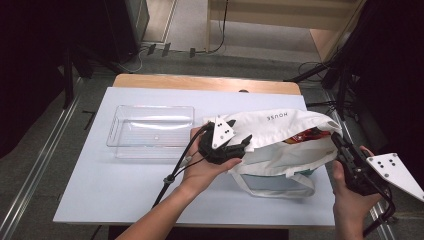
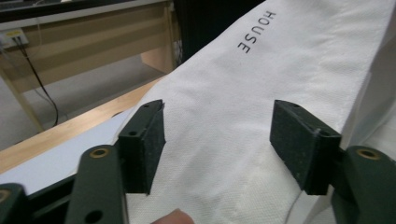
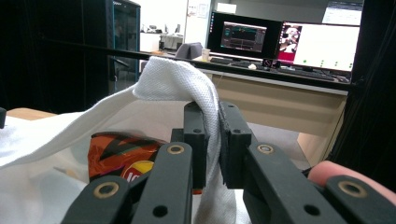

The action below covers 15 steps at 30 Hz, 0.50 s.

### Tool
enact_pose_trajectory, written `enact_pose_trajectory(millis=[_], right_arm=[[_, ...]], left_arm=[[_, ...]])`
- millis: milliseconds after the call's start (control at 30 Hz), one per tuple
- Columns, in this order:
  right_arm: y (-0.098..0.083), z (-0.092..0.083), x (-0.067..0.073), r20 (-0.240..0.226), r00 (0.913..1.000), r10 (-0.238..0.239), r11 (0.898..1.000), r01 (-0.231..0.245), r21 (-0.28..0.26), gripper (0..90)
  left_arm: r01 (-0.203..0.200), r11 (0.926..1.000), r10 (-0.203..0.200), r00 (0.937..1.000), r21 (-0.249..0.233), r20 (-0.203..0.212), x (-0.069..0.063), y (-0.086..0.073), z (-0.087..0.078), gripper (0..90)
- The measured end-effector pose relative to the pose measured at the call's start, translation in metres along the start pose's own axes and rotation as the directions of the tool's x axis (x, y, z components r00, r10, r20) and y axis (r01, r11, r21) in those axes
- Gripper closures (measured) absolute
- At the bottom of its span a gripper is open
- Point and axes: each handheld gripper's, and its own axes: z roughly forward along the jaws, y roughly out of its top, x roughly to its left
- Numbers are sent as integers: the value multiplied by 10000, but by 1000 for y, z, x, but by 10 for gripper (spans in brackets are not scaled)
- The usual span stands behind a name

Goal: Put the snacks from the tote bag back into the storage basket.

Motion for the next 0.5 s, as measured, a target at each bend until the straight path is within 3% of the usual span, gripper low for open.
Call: enact_pose_trajectory(millis=[100, 167, 233, 333, 367, 433, 500], right_arm=[[-1, 0, -2, 18, 9999, 114, 9999, -114, 14, 845], [-1, 0, -4, 65, 9998, 169, 9999, -169, 30, 845], [-2, 0, -5, 86, 9995, 298, 9995, -299, 29, 845], [-2, 1, -6, 53, 9995, 312, 9995, -312, -12, 845], [-2, 1, -5, 24, 9994, 356, 9994, -356, 8, 845], [-2, 2, -3, -36, 9994, 355, 9994, -356, -42, 845], [-2, 2, -2, -59, 9994, 332, 9994, -332, -40, 845]], left_arm=[[-316, 9995, 318, 9993, -70, 220, -5, -1, 0, 462], [-244, 9983, 292, 9952, -523, 937, -9, -1, -6, 414], [-167, 9966, 262, 9927, -808, 1178, -12, -1, -12, 364], [-401, 9967, 494, 9897, -711, 1344, -20, -2, -11, 291], [-602, 9966, 668, 9900, -564, 1240, -23, -4, -9, 274], [-984, 9951, 987, 9933, -79, 601, -29, -7, -2, 207], [-1029, 9935, 1041, 9943, 491, -222, -31, -10, 5, 164]])
